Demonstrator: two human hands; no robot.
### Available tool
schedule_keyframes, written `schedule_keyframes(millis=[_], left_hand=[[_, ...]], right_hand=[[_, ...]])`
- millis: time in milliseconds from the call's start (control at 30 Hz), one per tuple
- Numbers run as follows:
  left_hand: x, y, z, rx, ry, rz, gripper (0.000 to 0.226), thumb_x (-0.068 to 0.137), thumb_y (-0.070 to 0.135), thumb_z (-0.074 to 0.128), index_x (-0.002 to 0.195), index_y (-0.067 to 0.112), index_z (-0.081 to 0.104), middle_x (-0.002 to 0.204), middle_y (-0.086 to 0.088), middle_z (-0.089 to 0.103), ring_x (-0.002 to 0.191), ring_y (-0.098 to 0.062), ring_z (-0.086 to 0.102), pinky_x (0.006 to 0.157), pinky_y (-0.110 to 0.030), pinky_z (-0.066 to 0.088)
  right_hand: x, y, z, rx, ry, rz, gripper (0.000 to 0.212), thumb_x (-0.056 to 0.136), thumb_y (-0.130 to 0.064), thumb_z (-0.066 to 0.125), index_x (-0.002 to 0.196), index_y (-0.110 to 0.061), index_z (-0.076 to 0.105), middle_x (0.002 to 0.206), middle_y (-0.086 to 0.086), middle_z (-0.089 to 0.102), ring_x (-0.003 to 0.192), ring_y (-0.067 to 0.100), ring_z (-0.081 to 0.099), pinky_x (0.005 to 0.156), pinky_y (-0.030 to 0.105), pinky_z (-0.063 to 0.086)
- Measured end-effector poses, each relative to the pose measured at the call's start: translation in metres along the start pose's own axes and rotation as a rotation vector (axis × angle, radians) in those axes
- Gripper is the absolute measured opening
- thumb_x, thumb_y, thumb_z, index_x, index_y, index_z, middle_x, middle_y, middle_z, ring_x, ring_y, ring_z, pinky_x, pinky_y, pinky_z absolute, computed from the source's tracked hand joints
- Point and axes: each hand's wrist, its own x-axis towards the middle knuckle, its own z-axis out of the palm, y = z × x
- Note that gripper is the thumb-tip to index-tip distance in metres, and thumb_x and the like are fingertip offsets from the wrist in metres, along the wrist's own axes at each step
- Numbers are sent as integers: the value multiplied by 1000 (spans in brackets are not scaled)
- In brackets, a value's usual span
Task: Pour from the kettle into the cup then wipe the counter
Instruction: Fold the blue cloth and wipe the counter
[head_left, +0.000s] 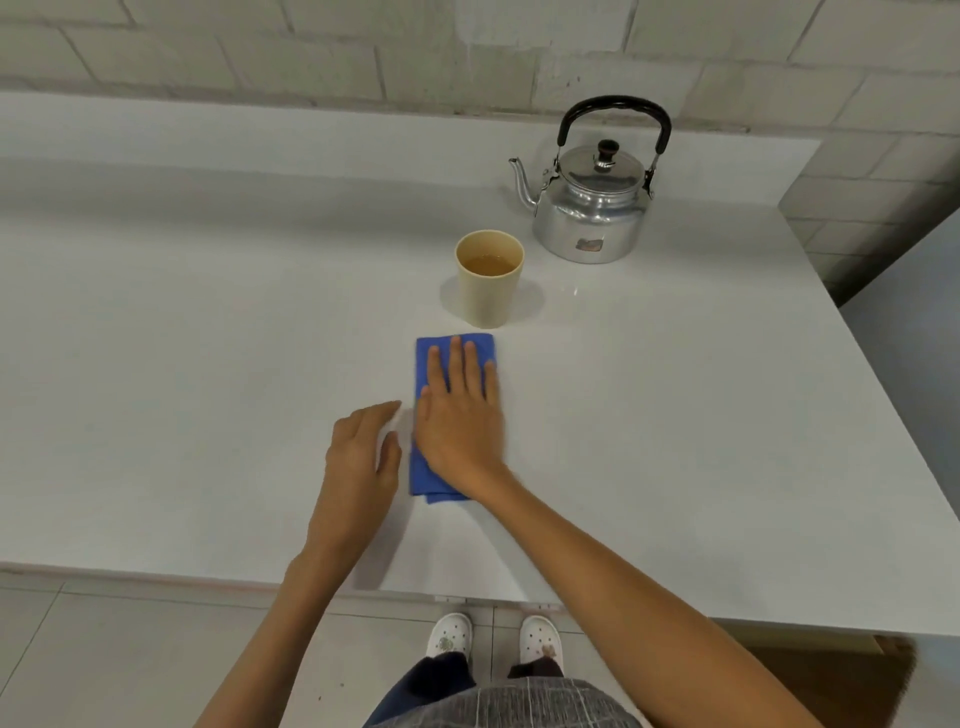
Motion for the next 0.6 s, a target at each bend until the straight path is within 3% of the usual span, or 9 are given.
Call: schedule_keyframes(millis=[67,133,300,400,467,533,600], left_hand=[[-6,-4,-9,-14,73,-6,38,93,-1,42,129,9,51,129,-10,57,121,-23,45,94,-12,27],[-11,-8,-19,-63,134,-49,43,91,-6,38,130,8,48,130,-13,56,121,-24,44,94,-19,32],[-10,-22,-35,-131,159,-187,46,95,3,38,141,10,33,141,-18,42,130,-25,38,98,-28,32],[-11,-20,-30,-123,86,-158,51,97,14,42,145,12,26,145,-16,40,131,-26,38,103,-33,34],[-14,-18,-24,-8,13,-118,54,98,23,42,147,10,22,151,-14,33,138,-28,33,112,-43,30],[-17,-19,-22,198,-74,-79,57,99,38,26,147,7,19,157,-13,19,145,-28,18,117,-48,19],[-18,-24,-24,422,-186,-37,80,87,54,-11,148,6,10,158,-15,2,147,-28,4,117,-47,12]], right_hand=[[9,-36,10,18,-27,-4,56,103,-28,20,152,-7,2,160,16,-4,147,30,-10,118,46,-10],[17,-67,17,60,-68,14,58,102,-29,21,151,-7,0,160,17,-8,146,31,-14,117,48,-12],[34,-103,15,196,-223,71,57,103,-30,18,151,-9,-4,159,13,-16,145,28,-22,114,45,-18],[41,-92,5,210,-340,-2,59,102,-26,26,151,-9,-1,159,14,-18,145,30,-21,117,46,-12],[46,-76,-8,243,-359,-81,58,98,-17,38,150,-7,16,161,15,-6,147,31,-10,119,44,1],[50,-57,-18,282,-313,-140,51,93,-5,44,143,-5,34,160,14,12,146,28,6,115,39,16],[52,-40,-23,222,-278,-201,53,92,0,44,143,-6,35,159,12,18,146,25,11,115,36,17]])
